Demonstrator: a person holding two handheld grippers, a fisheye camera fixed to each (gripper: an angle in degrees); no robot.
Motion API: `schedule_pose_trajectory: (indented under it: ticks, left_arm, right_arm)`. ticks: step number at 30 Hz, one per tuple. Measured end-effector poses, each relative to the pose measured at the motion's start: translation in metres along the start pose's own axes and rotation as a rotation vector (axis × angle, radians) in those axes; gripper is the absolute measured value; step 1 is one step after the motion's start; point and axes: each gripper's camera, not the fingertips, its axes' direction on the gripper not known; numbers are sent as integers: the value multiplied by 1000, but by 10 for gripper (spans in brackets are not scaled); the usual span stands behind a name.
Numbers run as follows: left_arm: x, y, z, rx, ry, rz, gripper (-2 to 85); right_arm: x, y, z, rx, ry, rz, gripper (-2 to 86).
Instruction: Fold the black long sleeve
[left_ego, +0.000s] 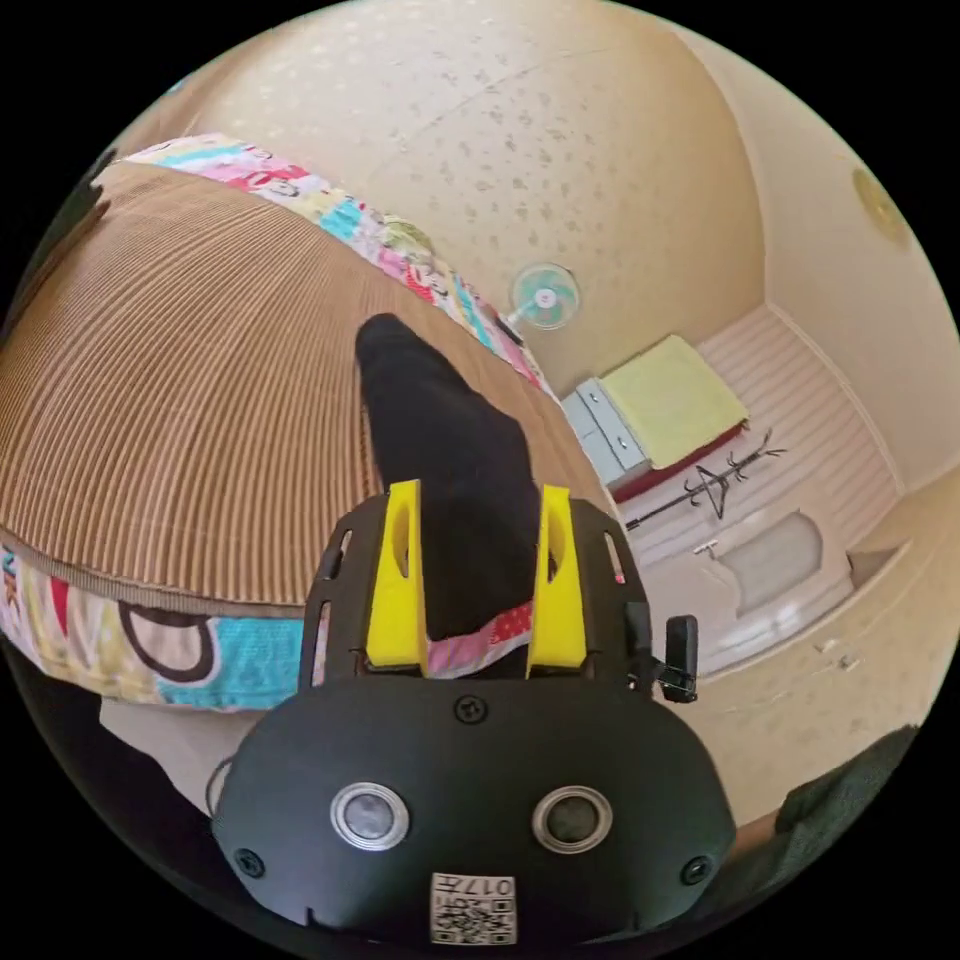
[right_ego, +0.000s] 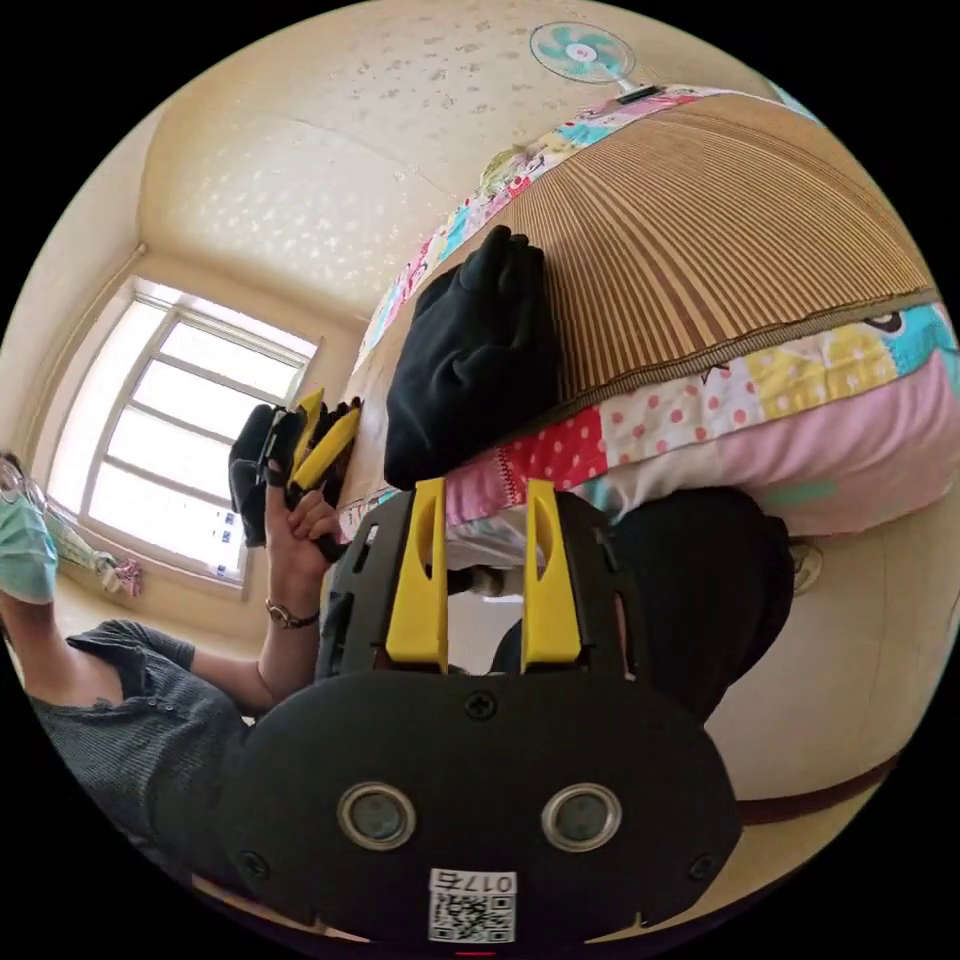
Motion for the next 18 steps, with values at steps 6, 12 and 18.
schedule_pose_trajectory:
  ticks: [6,12,18]
  left_arm:
    - [-37,31,68,-313,21,-149,137]
    - [3,66,64,-364,264,-122,66]
    - [103,121,38,-520,291,195,68]
  right_arm:
    - [39,-38,-33,69,-368,170,222]
    - [39,-67,-49,69,-477,221,249]
    - [28,-87,-70,119,-750,75,208]
